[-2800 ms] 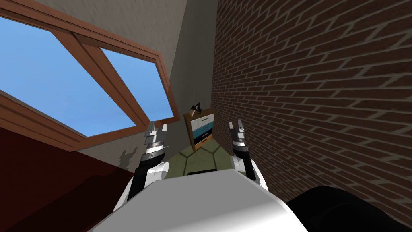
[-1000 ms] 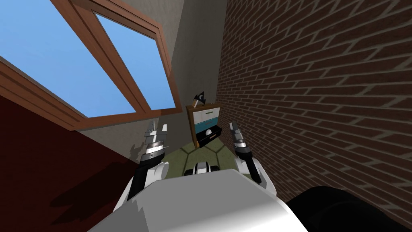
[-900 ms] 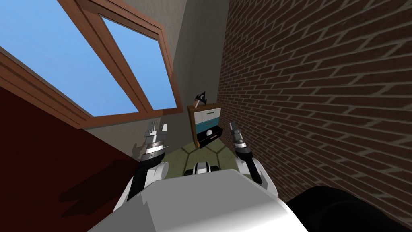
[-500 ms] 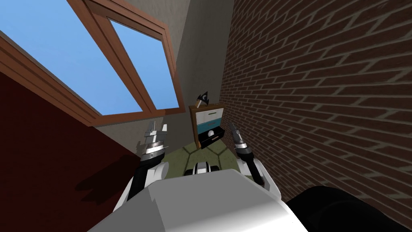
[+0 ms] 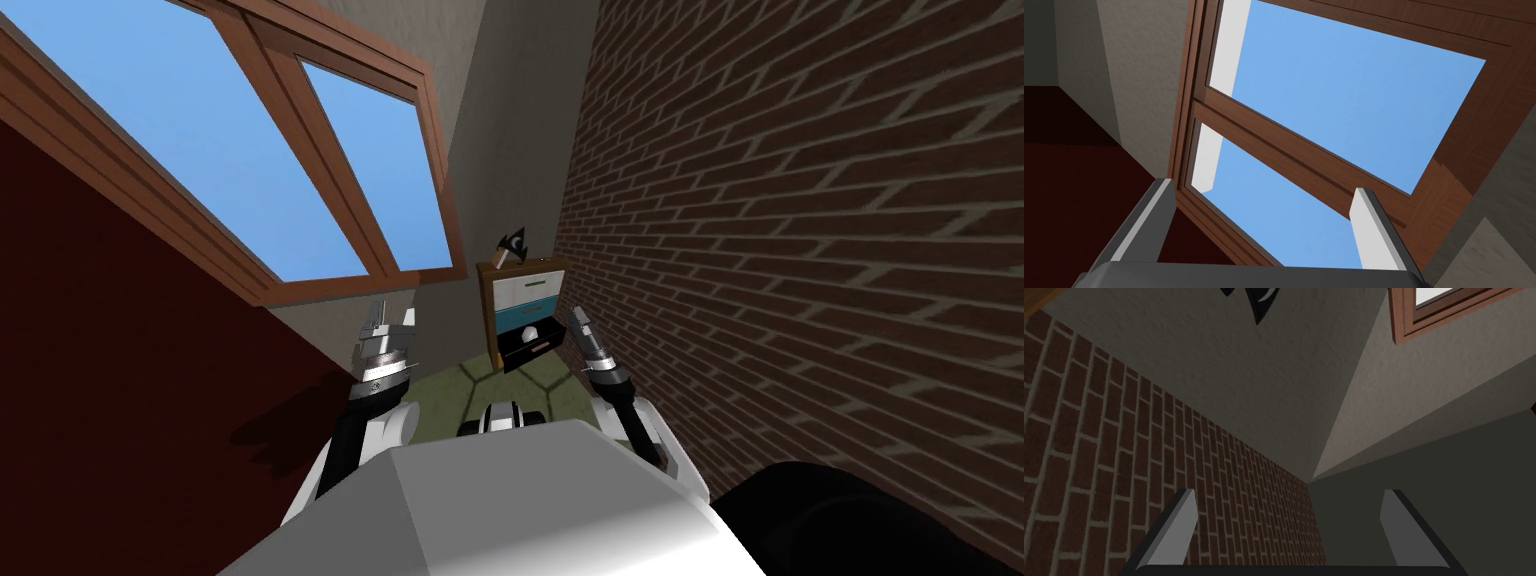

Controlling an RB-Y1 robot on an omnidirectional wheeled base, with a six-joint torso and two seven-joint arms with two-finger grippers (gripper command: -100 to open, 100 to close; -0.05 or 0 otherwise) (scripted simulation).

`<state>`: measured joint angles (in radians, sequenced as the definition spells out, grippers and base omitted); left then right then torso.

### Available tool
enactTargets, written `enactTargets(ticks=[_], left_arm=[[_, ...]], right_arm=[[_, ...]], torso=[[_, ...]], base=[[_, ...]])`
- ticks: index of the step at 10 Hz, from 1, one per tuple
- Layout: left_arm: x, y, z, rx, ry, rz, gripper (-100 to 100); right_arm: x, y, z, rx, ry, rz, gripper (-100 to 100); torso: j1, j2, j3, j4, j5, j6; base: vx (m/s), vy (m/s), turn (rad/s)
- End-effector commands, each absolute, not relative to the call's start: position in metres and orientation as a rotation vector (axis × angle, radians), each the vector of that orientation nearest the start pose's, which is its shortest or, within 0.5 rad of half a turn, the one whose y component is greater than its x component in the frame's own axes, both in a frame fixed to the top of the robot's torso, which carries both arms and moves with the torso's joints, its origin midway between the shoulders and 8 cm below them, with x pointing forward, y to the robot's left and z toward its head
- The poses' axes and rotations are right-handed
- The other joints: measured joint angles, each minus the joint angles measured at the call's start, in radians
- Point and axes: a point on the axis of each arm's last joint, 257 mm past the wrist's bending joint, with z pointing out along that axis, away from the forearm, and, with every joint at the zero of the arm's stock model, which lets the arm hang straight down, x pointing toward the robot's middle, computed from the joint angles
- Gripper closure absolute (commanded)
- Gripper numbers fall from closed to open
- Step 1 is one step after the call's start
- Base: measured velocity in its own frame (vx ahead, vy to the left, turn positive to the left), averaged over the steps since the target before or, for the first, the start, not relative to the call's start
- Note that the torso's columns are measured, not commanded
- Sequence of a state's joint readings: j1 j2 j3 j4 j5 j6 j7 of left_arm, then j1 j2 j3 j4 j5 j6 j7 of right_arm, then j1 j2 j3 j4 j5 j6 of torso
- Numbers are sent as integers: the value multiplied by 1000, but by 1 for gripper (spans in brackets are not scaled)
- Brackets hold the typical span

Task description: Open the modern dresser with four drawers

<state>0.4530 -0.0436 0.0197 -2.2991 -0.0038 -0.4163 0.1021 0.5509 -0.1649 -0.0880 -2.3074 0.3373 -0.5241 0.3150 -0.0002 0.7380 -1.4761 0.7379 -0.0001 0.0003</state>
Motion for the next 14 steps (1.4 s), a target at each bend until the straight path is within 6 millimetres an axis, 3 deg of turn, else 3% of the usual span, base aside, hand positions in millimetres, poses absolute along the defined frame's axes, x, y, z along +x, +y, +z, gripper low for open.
enactTargets(ticks=[1,14], left_arm=[[355,287,33,-742,559,-1386,0],[355,287,33,-742,559,-1386,0]], right_arm=[[338,-252,8,80,962,596,-100],[338,-259,-24,-287,1070,-7,-100]], torso=[[1,0,0,0,0,-1],[0,0,0,0,0,0]], base=[[46,-7,74],[54,-14,131]])
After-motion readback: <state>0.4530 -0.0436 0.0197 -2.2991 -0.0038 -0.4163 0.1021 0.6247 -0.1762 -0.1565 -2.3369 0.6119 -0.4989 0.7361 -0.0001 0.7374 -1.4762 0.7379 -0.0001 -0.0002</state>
